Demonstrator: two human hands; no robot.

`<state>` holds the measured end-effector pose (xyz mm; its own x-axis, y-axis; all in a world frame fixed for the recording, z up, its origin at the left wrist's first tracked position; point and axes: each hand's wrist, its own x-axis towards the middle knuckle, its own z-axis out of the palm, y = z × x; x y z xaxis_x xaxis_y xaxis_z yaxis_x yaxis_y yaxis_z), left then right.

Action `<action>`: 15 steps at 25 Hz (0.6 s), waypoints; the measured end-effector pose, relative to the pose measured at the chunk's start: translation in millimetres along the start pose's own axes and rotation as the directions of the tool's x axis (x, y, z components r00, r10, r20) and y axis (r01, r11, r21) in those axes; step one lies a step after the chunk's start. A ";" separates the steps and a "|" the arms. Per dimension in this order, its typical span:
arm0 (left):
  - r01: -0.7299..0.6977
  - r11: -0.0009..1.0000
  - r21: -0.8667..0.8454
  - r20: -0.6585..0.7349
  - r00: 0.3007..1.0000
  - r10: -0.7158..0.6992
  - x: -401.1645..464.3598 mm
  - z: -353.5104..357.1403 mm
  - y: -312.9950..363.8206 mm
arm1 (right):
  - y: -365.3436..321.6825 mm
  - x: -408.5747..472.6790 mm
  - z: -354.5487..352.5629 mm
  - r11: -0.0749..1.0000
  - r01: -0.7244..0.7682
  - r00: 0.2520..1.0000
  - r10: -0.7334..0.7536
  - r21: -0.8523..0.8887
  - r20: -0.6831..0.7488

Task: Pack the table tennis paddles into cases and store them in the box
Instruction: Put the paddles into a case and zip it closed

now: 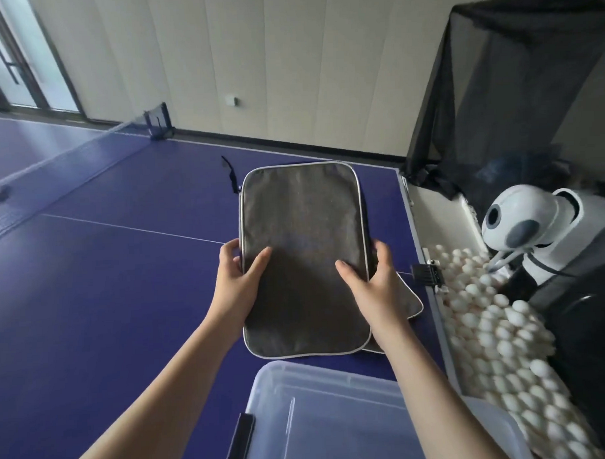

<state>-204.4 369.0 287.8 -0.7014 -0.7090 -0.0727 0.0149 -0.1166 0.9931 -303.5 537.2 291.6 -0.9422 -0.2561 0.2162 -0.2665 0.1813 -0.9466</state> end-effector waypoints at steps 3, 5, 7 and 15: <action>-0.025 0.997 -0.070 -0.051 0.998 0.022 -28.1 -47.4 21.0 | -19.5 -29.9 27.1 0.994 0.029 0.996 -0.038 0.106 0.077; -0.070 0.994 -0.079 -0.100 0.993 0.062 -46.9 -83.2 27.7 | -27.1 -51.0 47.9 0.993 0.016 0.986 -0.035 0.120 0.162; -0.128 0.990 -0.059 -0.162 0.980 0.118 -65.0 -122.9 30.6 | -34.3 -73.2 72.2 0.995 0.001 0.961 -0.027 0.095 0.275; -0.164 0.867 0.470 -0.258 0.914 0.313 -127.3 -327.9 23.6 | -130.5 -157.9 209.6 0.944 0.328 0.877 -0.291 -0.035 0.383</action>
<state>118.9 228.5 290.2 -0.4527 -0.8639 0.2206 -0.2068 0.3424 0.9165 -77.4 355.0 330.8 -0.6710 -0.6405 0.3735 -0.5679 0.1201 -0.8143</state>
